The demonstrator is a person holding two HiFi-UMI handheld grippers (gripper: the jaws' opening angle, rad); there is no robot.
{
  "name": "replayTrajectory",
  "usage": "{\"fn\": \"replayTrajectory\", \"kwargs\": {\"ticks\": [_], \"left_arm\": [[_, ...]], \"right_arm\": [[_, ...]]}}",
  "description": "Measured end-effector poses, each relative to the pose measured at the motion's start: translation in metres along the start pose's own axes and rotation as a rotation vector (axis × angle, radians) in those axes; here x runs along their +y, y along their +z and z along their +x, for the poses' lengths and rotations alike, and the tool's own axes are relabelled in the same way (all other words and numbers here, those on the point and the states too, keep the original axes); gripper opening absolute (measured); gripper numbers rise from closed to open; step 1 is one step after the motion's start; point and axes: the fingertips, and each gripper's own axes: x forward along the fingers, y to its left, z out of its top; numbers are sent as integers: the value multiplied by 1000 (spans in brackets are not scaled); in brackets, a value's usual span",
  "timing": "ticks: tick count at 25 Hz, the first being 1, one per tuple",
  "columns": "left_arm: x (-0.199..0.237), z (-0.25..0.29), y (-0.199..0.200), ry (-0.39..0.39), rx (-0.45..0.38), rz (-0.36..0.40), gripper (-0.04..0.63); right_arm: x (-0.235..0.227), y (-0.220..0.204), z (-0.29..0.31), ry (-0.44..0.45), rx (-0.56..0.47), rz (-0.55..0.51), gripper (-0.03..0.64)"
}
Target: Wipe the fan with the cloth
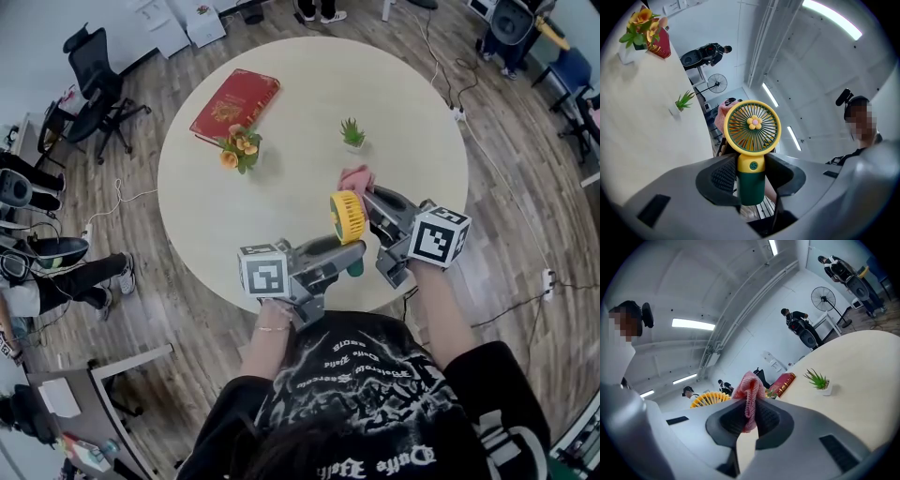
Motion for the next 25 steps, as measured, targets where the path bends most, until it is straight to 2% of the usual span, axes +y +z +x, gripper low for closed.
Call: {"fn": "replayTrajectory", "kwargs": {"ticks": [4,8,13,15,19,21,25], "left_arm": [[-1,-3,1,-4,4,14,199],[-2,-7,10,-30,-23,9,199],[-5,-8,14,-55,-42,4,199],[-3,-7,13,-35,-42,3,199],[11,-10,12,58,-53,1,199],[16,-14,13,83,-63,-4,199],[18,-20,14,81,-80,-19,199]], "right_arm": [[-1,-18,1,5,83,9,26],[6,-38,1,46,175,-6,26],[12,-43,-1,99,165,6,25],[11,-44,-3,71,165,-16,25],[10,-48,-10,6,165,-105,25],[15,-50,-13,21,162,-132,25],[22,-55,-14,62,179,-131,25]]}}
